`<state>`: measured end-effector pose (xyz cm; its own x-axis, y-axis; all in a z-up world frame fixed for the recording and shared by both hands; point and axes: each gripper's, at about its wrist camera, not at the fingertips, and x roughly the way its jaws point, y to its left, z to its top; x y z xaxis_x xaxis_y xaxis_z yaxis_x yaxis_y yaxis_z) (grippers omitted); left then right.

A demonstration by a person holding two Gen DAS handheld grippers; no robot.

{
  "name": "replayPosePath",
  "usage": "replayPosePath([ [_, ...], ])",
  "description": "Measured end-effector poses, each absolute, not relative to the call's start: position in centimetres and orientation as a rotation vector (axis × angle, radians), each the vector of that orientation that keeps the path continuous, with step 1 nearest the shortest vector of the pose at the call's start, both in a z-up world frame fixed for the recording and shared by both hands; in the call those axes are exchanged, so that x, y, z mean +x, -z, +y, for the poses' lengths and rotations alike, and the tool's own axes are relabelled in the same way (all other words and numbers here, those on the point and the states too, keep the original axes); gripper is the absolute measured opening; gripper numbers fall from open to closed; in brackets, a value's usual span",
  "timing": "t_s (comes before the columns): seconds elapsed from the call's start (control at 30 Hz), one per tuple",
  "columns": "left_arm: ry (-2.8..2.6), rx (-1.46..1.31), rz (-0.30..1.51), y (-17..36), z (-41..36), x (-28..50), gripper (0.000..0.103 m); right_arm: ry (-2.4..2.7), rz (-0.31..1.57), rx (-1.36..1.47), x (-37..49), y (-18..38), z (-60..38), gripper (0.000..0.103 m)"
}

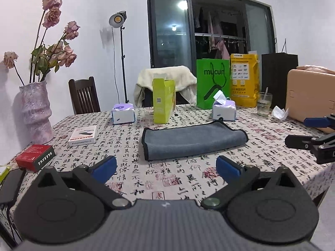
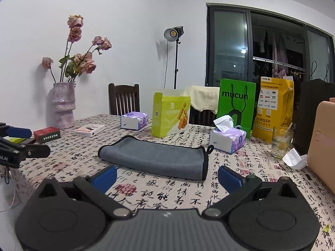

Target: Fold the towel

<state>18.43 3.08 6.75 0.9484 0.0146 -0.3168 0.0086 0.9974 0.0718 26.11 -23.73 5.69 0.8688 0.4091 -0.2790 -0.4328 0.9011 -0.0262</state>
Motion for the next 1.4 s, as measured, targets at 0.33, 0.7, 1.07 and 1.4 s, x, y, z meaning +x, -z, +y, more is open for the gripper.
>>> replayPosePath([
  [0.33, -0.004, 0.066, 0.295, -6.0, 2.7, 13.9, 0.103, -0.458, 0.253, -0.076, 21.2, -5.2, -24.1, 0.103],
  [0.7, -0.007, 0.1, 0.261, -4.7, 1.8, 8.7, 0.103, -0.482, 0.24, -0.074, 16.6, -4.7, -24.1, 0.103],
  [1.07, -0.028, 0.094, 0.254, -3.5, 1.2, 4.6, 0.103, -0.473, 0.223, -0.047, 11.6, -3.5, -24.9, 0.103],
  [1.4, 0.04, 0.064, 0.273, -1.9, 0.5, 1.4, 0.103, -0.448, 0.207, -0.02, 6.4, -1.8, -25.8, 0.103],
])
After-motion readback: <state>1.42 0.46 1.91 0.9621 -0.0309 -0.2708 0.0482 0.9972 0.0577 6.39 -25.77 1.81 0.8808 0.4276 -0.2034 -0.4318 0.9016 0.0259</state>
